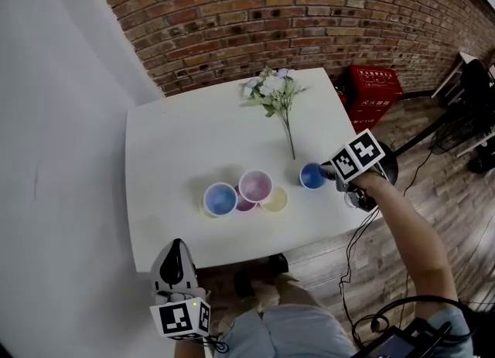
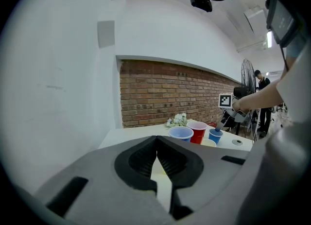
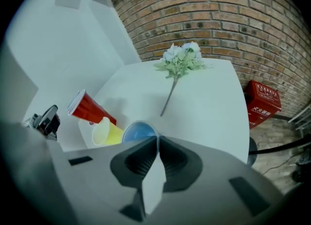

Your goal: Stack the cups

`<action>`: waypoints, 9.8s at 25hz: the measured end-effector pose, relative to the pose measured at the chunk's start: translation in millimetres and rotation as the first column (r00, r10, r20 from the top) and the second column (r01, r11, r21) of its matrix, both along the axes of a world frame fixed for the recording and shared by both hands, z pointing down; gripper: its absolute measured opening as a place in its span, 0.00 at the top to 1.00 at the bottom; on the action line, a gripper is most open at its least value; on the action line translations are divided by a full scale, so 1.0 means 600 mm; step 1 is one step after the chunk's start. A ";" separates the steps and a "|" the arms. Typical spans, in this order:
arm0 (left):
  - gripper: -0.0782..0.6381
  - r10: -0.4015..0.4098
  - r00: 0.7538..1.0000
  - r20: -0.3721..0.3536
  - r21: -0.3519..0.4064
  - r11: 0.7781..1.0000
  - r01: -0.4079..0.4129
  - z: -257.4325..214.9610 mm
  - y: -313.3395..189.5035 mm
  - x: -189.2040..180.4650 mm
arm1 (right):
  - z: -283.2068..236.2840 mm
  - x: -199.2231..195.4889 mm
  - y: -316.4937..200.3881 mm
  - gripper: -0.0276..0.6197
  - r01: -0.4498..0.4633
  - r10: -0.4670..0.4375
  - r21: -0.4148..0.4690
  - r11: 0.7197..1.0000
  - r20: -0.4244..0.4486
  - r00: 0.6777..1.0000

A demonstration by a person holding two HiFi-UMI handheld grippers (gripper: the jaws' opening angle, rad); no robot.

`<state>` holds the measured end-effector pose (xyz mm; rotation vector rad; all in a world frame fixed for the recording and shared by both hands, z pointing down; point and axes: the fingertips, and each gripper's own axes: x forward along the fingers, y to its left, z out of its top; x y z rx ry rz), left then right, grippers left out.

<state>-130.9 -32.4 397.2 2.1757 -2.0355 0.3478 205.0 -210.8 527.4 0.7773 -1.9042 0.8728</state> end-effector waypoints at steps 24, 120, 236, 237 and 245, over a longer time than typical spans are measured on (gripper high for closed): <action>0.88 -0.044 0.999 -0.008 -0.045 0.998 0.043 0.028 0.015 -0.031 | 0.036 -0.208 0.233 0.95 0.029 -0.045 0.044 0.999 0.405 0.913; 0.88 -0.081 0.997 0.019 -0.039 0.996 0.082 0.018 0.019 -0.067 | -0.035 0.001 -0.017 0.76 -0.049 0.042 0.210 0.976 0.036 0.998; 0.88 0.139 0.990 0.034 0.274 0.951 -0.143 -0.250 0.061 -0.004 | -0.426 -0.301 0.344 0.95 -0.316 -0.123 0.769 0.555 0.452 0.884; 0.88 0.145 0.989 0.037 0.285 0.947 -0.150 -0.255 0.065 0.003 | -0.429 -0.298 0.351 0.95 -0.324 -0.117 0.781 0.534 0.448 0.887; 0.88 0.175 0.982 0.077 0.330 0.924 -0.191 -0.274 0.088 0.041 | -0.460 -0.279 0.379 0.95 -0.319 -0.086 0.855 0.409 0.384 0.920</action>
